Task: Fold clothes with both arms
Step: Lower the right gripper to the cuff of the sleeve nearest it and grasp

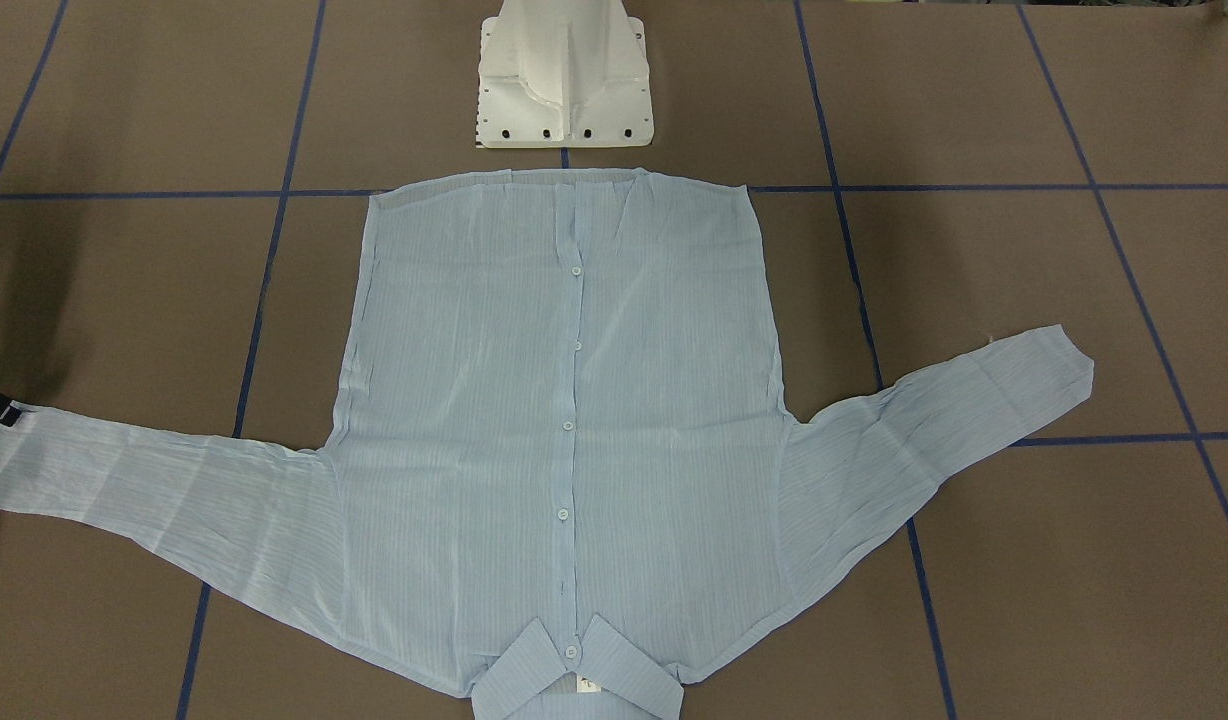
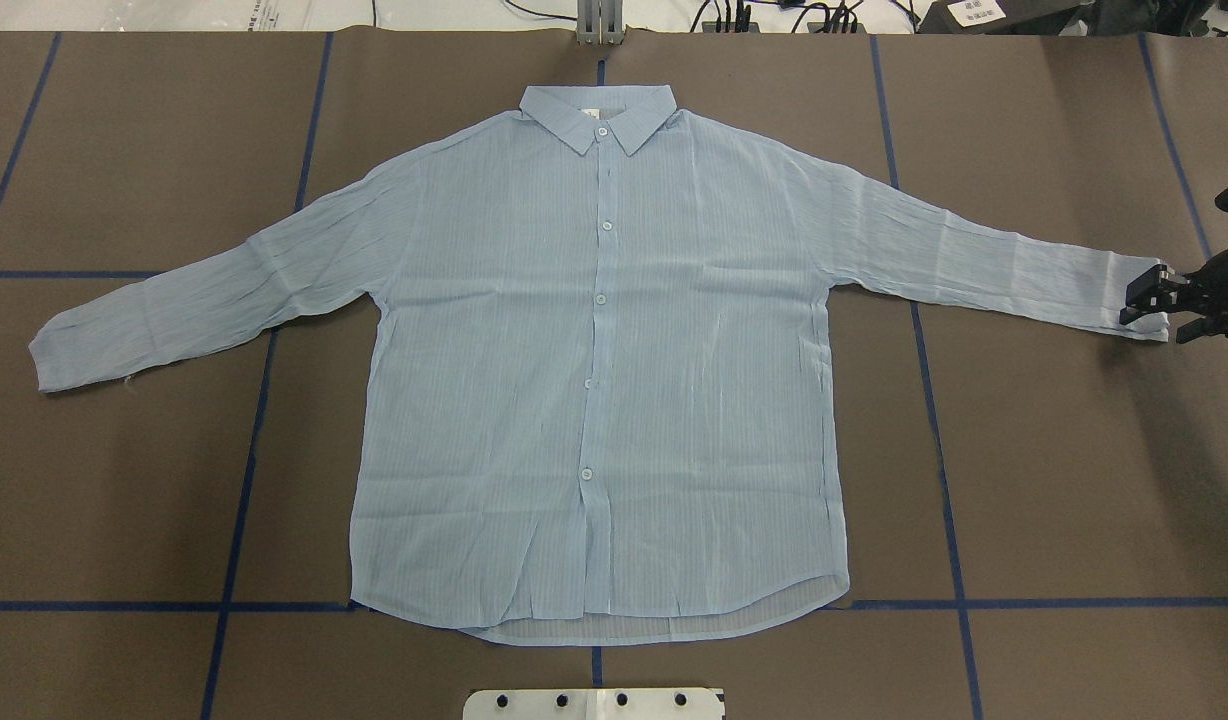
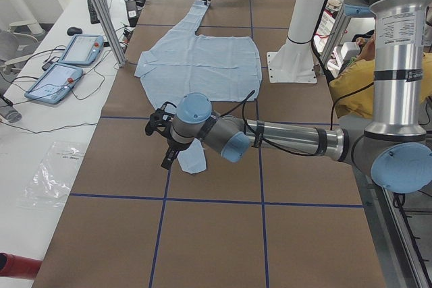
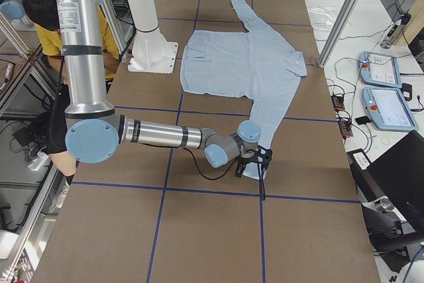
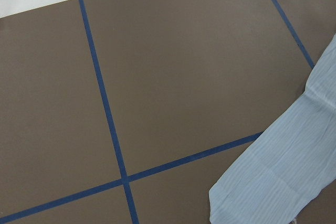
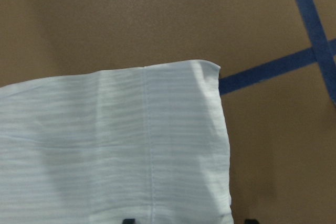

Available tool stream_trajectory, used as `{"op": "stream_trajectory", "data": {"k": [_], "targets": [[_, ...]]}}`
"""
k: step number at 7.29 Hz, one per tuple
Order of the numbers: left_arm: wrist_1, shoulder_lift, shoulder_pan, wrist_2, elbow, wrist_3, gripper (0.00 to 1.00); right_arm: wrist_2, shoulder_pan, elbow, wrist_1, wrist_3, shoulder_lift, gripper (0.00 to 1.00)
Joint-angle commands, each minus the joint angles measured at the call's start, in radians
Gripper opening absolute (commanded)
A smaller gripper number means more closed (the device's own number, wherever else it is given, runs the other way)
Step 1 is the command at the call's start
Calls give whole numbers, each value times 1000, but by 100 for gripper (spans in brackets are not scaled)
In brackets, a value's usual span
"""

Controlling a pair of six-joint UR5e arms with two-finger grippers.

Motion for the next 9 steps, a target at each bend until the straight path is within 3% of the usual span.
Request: {"op": "stream_trajectory", "data": {"k": [1,3,7,9], "targets": [[0,-1,0,1,-4,0,99,1,0,-4,2,3,-4,59],[2,-1,0,-1,-5,0,99,4,0,-4,0,2,-3,0],[2,-1,0,-1,-8,0,99,9,4,26,2,2,-3,0],[-2,-1,0,-1,-11,0,99,10,4,119,-12,5,0,0]]}}
